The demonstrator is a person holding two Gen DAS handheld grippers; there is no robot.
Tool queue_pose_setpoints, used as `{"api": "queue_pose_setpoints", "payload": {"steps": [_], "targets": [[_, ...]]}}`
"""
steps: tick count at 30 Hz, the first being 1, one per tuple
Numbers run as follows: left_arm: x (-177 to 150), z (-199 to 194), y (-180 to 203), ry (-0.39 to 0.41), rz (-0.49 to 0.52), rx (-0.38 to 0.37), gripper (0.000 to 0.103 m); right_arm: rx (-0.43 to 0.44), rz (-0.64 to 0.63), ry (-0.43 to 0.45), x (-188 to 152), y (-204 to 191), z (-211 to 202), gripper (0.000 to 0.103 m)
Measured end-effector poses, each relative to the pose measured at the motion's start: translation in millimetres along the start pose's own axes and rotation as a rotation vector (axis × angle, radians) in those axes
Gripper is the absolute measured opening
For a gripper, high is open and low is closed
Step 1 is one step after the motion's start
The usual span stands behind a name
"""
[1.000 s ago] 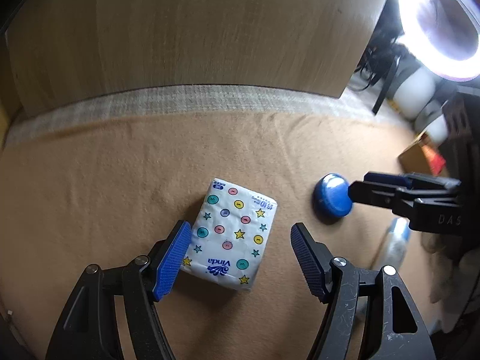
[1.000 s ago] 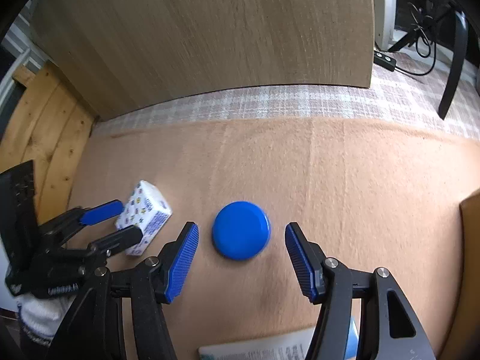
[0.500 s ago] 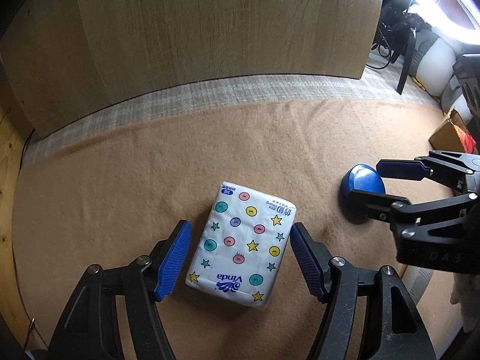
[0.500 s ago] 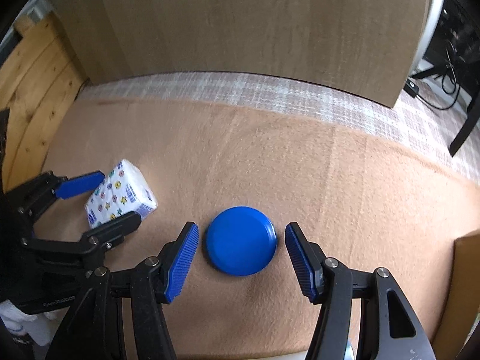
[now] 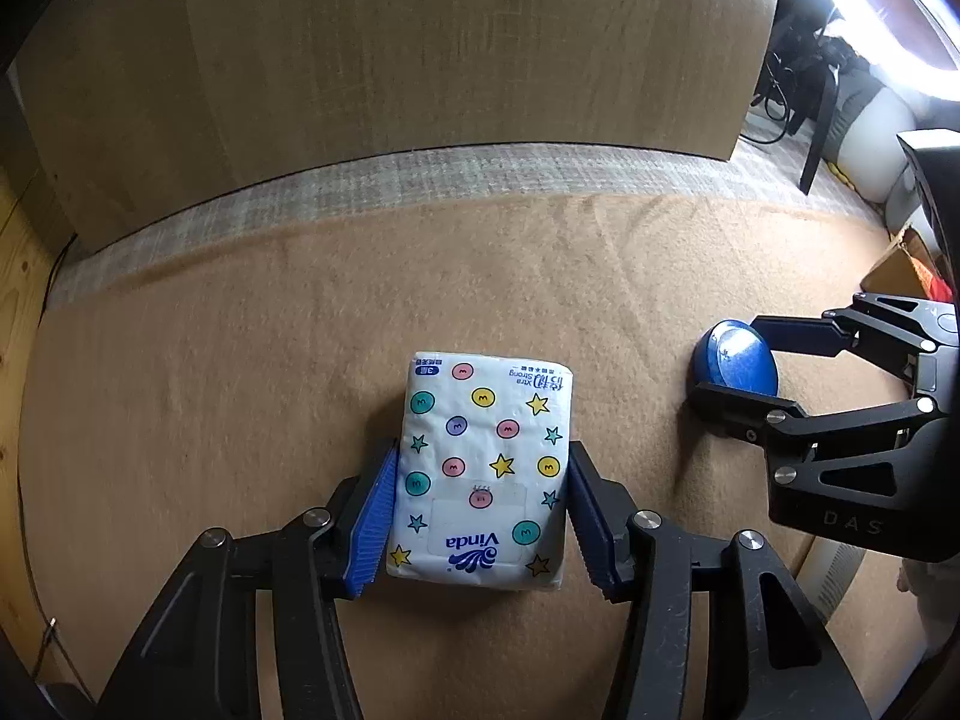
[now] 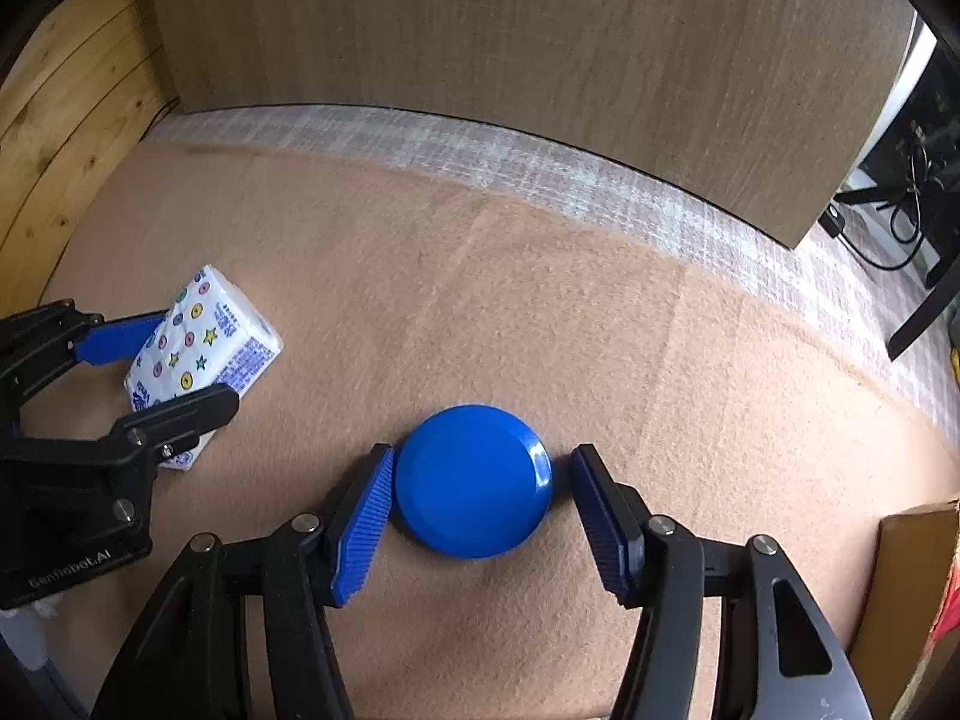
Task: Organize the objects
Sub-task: 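Close the left tool on the tissue pack while the right tool closes on the blue lid, then lift the tissue pack and blue lid and carry them toward the box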
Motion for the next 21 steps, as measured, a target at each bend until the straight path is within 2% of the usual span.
{"api": "queue_pose_setpoints", "payload": {"steps": [2,8,17,21], "targets": [[-4,-2,0,0.005,-0.007,0.000,0.057,0.005,-0.011,0.001,-1,-1,-1,0.046],[-14,-5,0,0.015,-0.013,-0.008,0.056,0.010,-0.038,0.000,-6,-2,-5,0.046],[-28,-19,9,0.029,-0.042,-0.033,0.056,0.046,-0.010,0.039,-24,11,-26,0.046],[-20,-19,23,0.044,-0.049,-0.042,0.056,0.069,0.012,0.071,-25,23,-40,0.046]]}}
Point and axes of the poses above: each gripper's, at about its wrist camera, not at the fingertips, and z roughly the way its jaws point, y to its right, x to its top, the point moved 7 cm from there along z, roughly the way its jaws point, and after that the axes turned 4 degrees about x, right-handed, at the moved point
